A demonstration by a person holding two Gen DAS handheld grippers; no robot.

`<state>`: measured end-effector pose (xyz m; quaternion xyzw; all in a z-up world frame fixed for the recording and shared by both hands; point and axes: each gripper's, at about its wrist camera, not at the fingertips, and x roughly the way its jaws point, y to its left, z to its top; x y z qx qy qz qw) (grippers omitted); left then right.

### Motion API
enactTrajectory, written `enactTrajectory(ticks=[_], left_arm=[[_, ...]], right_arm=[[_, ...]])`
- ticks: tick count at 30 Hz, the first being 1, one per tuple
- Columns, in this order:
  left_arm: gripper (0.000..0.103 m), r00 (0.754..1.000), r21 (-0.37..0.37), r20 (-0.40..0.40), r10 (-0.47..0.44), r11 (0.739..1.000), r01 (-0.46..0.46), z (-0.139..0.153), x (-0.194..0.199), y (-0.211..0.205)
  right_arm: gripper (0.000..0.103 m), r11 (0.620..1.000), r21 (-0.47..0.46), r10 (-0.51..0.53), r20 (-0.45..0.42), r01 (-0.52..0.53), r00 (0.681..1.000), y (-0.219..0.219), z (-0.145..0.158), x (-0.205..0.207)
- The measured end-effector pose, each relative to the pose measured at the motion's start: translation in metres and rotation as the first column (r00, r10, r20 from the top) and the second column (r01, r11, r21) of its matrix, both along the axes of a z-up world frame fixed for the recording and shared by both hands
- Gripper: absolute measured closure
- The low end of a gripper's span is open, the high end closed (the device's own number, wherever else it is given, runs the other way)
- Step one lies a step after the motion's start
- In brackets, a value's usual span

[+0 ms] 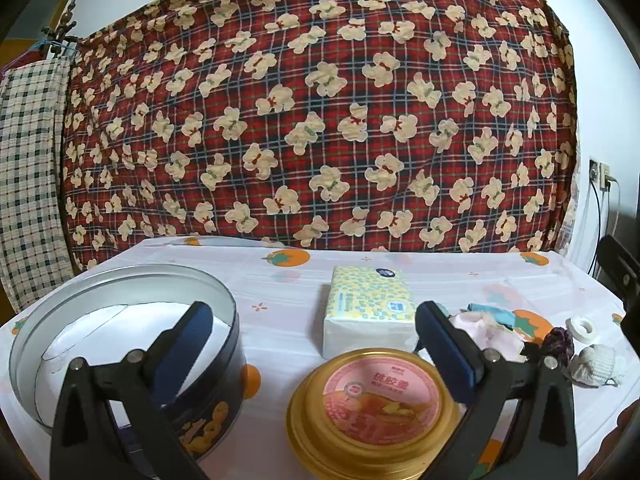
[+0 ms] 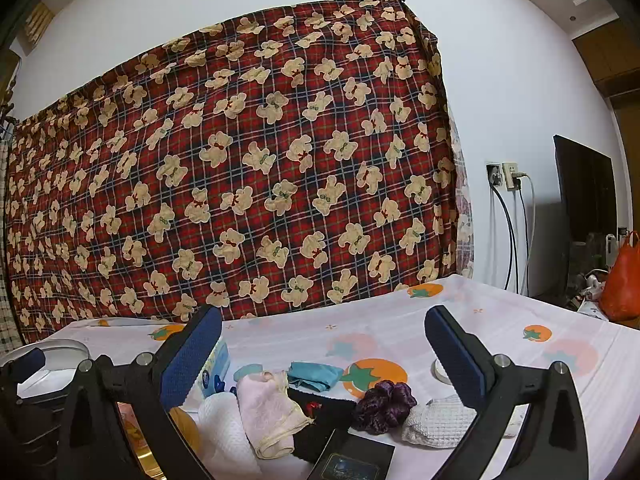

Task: Organize soft objects
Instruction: 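Move both tools toward the pile of soft items on the table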

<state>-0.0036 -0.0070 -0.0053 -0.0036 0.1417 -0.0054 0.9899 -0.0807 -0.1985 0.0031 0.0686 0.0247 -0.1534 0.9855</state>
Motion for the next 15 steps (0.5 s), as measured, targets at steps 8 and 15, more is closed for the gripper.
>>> enactTrajectory(ticks=[8,15], left_arm=[[0.0,1.0,-0.002,0.0,0.001,1.0,-0.001,0.0002,0.0,-0.0007],[0.0,1.0,-0.002,0.0,0.001,1.0,-0.001,0.0004,0.0001,-0.0008]], right_arm=[[0.001,1.0,0.001,0.001,0.001,-0.001,1.0,-0.0003,0.0001,-0.0015],[0.001,1.0,0.003,0.0,0.003,0.0,1.0,-0.0005,-0.0002,-0.0013]])
